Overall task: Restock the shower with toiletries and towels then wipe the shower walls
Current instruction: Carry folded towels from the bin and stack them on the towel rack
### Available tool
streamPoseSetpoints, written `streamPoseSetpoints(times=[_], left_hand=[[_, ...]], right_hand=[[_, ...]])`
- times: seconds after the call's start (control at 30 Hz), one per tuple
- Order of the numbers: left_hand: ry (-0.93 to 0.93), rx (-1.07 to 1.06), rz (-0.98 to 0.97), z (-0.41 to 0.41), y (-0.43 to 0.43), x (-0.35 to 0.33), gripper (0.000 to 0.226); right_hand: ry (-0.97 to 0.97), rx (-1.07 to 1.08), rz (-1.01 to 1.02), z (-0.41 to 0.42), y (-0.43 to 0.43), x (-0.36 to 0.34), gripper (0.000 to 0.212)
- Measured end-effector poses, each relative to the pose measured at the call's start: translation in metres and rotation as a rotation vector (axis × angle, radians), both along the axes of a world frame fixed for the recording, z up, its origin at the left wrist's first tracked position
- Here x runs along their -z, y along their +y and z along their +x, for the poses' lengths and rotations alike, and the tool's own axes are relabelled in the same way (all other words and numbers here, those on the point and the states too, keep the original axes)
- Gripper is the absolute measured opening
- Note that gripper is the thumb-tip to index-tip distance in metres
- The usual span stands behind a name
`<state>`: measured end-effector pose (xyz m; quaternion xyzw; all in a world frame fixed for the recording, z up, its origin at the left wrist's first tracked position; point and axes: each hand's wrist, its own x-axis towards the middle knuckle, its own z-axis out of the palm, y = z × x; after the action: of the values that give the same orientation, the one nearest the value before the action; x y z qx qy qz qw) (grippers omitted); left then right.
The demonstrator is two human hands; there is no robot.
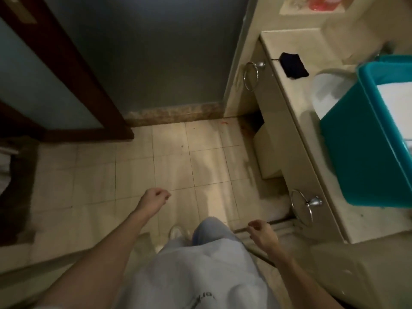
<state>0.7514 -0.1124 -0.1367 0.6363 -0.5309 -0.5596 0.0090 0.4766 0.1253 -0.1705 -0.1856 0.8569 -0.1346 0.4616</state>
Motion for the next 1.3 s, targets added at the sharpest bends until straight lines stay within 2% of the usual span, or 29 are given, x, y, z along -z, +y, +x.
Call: streamPoseSetpoints(times=[0.17, 0.3, 0.5, 0.63, 0.77, 0.9, 1.07, 1.2, 1.3], left_hand=[[-0.012, 0.155, -0.025, -0.045, -0.057, -0.012, 0.016], [-0.102, 0.301, -0.005, -0.067, -0.092, 0.001, 0.02], [-0.197, 0.384, 0.053, -0.116, -0.145, 0.018, 0.017], [-0.212, 0.334, 0.048, -0.165, -0.182, 0.011, 0.02], [-0.193, 0.383, 0.038, -0.225, -0.213, 0.001, 0.021], [-0.189, 0.525, 0.032, -0.276, -0.235, 0.0, 0.017], [-0.177, 0.669, 0.048, -0.352, -0.267, 0.007, 0.018], [-0.097, 0.847, 0.039, -0.433, -0.291, 0.007, 0.018], [-0.019, 1.008, 0.016, -0.502, -0.303, 0.006, 0.021]], right_hand=[[-0.059, 0.161, 0.02, -0.01, -0.002, 0.011, 0.025], [-0.087, 0.248, 0.039, -0.034, -0.015, 0.021, 0.004], [-0.119, 0.327, 0.014, -0.11, -0.07, 0.041, 0.019], [-0.068, 0.389, -0.081, -0.17, -0.122, 0.012, 0.026], [-0.015, 0.393, -0.178, -0.221, -0.161, -0.017, 0.029], [-0.041, 0.485, -0.214, -0.248, -0.175, -0.027, 0.03], [-0.088, 0.691, -0.147, -0.249, -0.164, -0.023, 0.024], [0.012, 0.782, -0.075, -0.25, -0.166, -0.031, 0.025], [0.11, 0.852, -0.135, -0.26, -0.187, -0.051, 0.029]])
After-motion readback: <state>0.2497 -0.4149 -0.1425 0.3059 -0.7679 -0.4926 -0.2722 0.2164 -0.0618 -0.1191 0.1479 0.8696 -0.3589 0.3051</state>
